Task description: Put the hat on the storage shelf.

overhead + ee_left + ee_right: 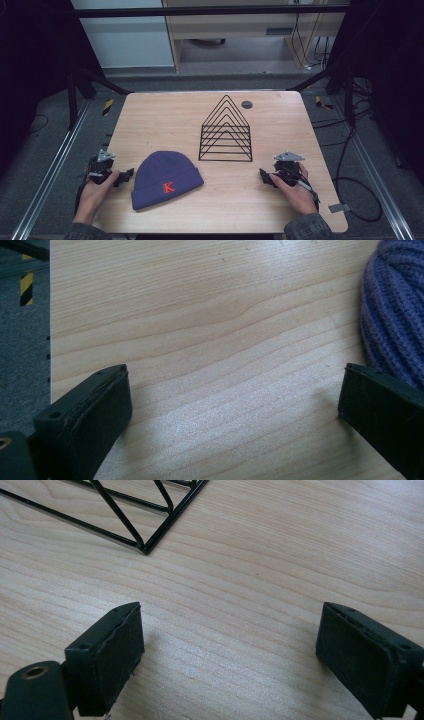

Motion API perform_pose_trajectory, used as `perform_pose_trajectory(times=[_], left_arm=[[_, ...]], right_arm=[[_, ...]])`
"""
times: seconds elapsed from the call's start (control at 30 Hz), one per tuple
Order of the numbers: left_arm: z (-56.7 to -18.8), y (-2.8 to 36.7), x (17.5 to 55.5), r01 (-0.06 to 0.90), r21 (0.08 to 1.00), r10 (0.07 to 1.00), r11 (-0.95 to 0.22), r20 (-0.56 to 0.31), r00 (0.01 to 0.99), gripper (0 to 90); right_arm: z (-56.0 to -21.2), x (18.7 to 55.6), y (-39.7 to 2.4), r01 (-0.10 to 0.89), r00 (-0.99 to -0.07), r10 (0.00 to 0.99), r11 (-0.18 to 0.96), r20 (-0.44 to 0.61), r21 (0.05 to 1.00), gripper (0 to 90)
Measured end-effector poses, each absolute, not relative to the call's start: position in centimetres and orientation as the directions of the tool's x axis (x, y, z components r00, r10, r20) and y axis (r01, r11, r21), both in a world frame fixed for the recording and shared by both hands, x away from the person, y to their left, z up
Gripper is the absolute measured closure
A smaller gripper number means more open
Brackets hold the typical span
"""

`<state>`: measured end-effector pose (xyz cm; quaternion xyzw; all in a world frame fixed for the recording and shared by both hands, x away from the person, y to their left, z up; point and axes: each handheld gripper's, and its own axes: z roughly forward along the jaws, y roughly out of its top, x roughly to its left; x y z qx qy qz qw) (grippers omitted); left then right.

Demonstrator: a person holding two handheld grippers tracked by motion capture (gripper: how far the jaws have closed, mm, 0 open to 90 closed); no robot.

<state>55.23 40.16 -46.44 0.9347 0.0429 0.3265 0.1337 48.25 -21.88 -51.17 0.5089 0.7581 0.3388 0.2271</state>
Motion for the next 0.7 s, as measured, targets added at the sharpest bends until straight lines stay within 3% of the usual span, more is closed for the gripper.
perform_pose_trajectory(times=[0.27, 0.43, 0.57, 0.63, 0.67, 0.7], left_arm=[[-46.0, 40.5, 55.7, -0.025, 0.263, 0.14, -0.965, 0.589, 0.796, 4.1], [-45.1, 40.7, 55.5, -0.015, 0.267, 0.152, -0.964, 0.592, 0.792, 5.3], [-44.2, 40.6, 55.0, 0.014, 0.324, 0.21, -0.946, 0.578, 0.789, 6.3], [-43.6, 40.0, 53.8, 0.097, 0.448, 0.353, -0.889, 0.532, 0.77, 6.9], [-43.6, 40.0, 53.8, 0.097, 0.448, 0.353, -0.889, 0.532, 0.77, 7.4], [-43.6, 39.4, 53.0, 0.162, 0.532, 0.46, -0.831, 0.494, 0.738, 7.4]], right_arm=[[-51.2, 48.1, -21.8, 0.621, -0.39, 0.921, 0.261, 0.002, 0.739, 9.5], [-50.5, 47.6, -21.7, 0.625, -0.431, 0.902, 0.3, -0.002, 0.721, 13.5], [-49.7, 46.8, -21.4, 0.618, -0.447, 0.895, 0.303, 0.007, 0.725, 19.7], [-49.3, 46.5, -21.2, 0.612, -0.468, 0.884, 0.315, 0.011, 0.725, 22.3], [-49.3, 46.5, -21.2, 0.612, -0.468, 0.884, 0.315, 0.011, 0.725, 22.3], [-49.0, 46.4, -21.0, 0.617, -0.468, 0.883, 0.309, 0.022, 0.723, 24.1]])
